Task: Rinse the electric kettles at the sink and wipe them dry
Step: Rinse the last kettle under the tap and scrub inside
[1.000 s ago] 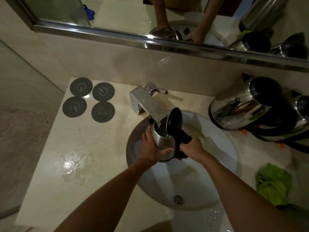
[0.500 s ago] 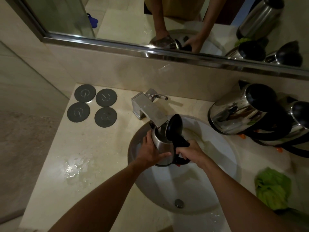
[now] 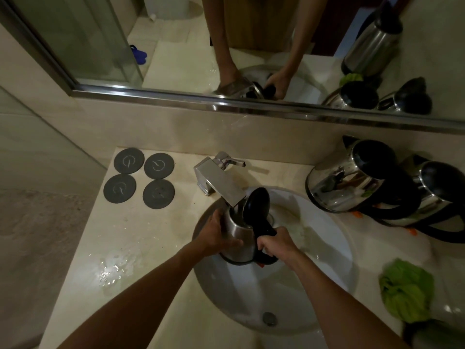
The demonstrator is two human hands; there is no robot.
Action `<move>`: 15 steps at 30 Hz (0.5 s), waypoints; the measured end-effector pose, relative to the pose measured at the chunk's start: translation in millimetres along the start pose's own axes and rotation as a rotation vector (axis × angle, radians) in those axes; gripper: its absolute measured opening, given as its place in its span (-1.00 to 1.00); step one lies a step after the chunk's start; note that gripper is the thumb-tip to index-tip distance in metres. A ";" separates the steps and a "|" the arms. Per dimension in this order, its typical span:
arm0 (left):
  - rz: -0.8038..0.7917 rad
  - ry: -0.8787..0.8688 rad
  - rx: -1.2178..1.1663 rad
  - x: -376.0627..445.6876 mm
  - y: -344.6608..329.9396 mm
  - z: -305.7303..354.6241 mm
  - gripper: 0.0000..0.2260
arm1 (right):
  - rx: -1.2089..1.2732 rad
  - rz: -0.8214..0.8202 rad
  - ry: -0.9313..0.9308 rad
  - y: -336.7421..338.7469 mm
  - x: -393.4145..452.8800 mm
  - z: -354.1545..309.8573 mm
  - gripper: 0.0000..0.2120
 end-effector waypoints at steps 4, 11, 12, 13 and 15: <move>-0.139 0.021 -0.075 17.5 0.9 -1.6 0.32 | 0.028 0.001 0.001 -0.1 -0.9 3.6 -0.91; -0.212 -0.033 -0.155 31.6 -3.9 2.1 0.02 | 0.074 -0.002 0.023 3.2 3.6 0.3 -0.84; -0.205 -0.053 -0.160 33.0 -2.2 3.8 0.01 | 0.078 -0.002 0.026 3.2 4.9 0.1 -0.84; -0.202 -0.072 -0.166 34.4 -0.9 5.6 0.00 | 0.080 0.000 0.030 3.4 7.4 0.3 -0.85; -0.198 -0.096 -0.182 37.1 0.3 5.5 0.01 | 0.074 0.005 0.040 4.4 11.5 1.2 -0.87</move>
Point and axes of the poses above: each hand's wrist, its own x-axis towards the middle knuckle, its own y-axis out of the back of the hand, z = x × y, the point moved 8 cm from there along x, towards the middle knuckle, and after that the axes turned 5 degrees about -x, right-handed, at the moved point
